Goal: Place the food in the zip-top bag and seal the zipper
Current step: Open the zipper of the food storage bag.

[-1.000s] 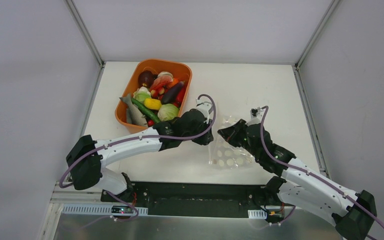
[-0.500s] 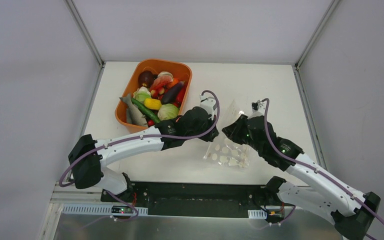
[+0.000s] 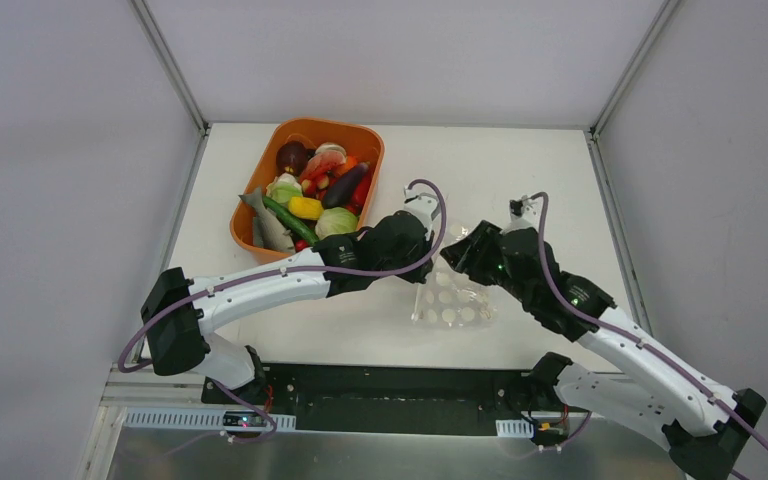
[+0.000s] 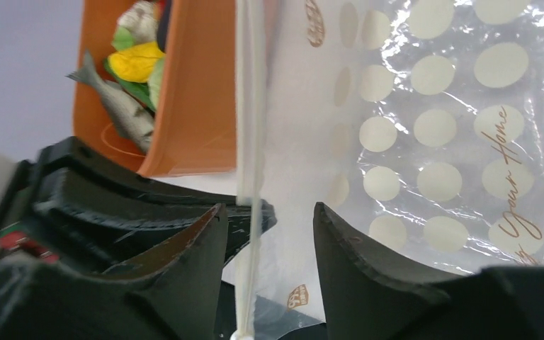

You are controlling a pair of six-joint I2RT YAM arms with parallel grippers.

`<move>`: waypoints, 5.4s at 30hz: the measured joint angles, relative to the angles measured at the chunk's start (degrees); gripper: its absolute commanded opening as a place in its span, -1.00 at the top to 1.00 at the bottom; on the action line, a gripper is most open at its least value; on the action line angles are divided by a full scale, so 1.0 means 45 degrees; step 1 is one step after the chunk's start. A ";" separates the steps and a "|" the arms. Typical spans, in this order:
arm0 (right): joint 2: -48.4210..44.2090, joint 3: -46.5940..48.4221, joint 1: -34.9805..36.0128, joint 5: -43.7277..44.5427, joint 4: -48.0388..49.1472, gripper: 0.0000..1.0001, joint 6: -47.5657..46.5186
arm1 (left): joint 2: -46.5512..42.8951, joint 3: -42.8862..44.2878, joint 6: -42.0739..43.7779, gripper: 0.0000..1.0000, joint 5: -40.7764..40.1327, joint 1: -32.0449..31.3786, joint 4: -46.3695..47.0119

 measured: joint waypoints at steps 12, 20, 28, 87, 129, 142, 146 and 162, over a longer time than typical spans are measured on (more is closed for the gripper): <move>0.1044 0.0345 0.0000 -0.0049 0.0476 0.52 -0.0097 | 0.0000 0.0015 0.0005 1.00 0.0180 -0.0248 0.0078; 0.0772 0.0204 0.0000 -0.0107 0.0714 0.41 -0.0136 | -0.0005 0.0015 0.0005 1.00 -0.0180 -0.0248 0.0039; 0.0432 -0.0316 0.0000 -0.0835 0.1224 0.71 -0.0228 | -0.0058 -0.0024 -0.0010 1.00 -0.0141 -0.0248 0.0083; -0.0641 0.0879 -0.0015 -0.1044 -0.0748 1.00 -0.1496 | -0.1549 -0.0578 -0.1496 1.00 -0.4012 -0.0233 -0.1559; 0.5673 0.8641 0.0165 -0.1617 -0.5906 1.00 -0.2093 | -0.2161 -0.1870 -0.1214 0.78 -0.0792 0.2667 -0.1103; 0.5629 0.6144 -0.0384 -0.0680 -0.4376 1.00 -0.2118 | -0.1030 -0.1734 -0.0831 0.16 0.0461 0.3181 -0.0495; 0.5479 0.5387 -0.0753 -0.0889 -0.3696 1.00 -0.2171 | -0.0724 -0.1506 -0.0865 -0.19 0.0476 0.3220 -0.0500; 0.5105 0.3521 -0.1846 -0.2633 -0.0976 1.00 -0.2205 | -0.1020 -0.0724 -0.0214 -0.85 0.1554 0.3274 -0.0403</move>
